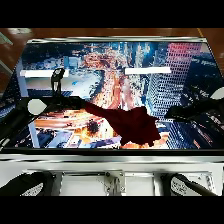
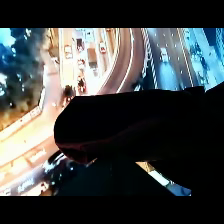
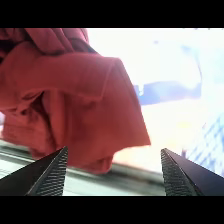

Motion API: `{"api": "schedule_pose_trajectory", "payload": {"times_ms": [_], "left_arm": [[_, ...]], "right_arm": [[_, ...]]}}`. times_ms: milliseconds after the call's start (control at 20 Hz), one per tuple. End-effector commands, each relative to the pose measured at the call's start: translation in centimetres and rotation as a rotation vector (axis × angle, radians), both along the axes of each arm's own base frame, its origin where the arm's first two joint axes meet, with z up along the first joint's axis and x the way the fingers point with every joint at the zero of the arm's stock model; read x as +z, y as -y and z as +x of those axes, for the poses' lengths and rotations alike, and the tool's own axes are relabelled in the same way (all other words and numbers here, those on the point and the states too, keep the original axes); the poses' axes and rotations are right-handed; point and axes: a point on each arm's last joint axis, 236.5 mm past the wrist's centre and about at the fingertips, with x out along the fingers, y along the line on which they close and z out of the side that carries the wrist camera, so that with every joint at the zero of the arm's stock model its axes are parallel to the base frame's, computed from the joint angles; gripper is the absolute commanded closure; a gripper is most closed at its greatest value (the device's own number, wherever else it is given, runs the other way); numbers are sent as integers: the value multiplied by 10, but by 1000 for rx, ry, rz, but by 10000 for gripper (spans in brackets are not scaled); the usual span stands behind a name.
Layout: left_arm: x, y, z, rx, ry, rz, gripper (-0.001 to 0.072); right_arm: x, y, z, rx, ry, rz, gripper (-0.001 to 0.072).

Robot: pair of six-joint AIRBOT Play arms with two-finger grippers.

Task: Fold the shirts.

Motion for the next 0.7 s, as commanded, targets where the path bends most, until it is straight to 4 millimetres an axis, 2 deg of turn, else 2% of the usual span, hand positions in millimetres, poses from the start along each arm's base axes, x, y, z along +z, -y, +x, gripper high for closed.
{"api": "schedule_pose_trajectory", "payload": {"times_ms": [0, 150, 300, 550, 650], "left_arm": [[0, 0, 0, -2, -1, 1, 669], [0, 0, 0, -1, 2, 0, 669], [0, 0, 1, 0, 2, 0, 669], [0, 0, 0, 0, 2, 0, 669], [0, 0, 0, 0, 2, 1, 669]], "right_arm": [[-22, -14, 17, 188, 74, -31, 23], [-41, -34, 30, 431, 156, -128, 23], [-52, -44, 48, 539, 221, -248, 23], [-80, -63, 35, 586, 132, -221, 42], [-89, -64, 26, 567, 75, -201, 512]]}}
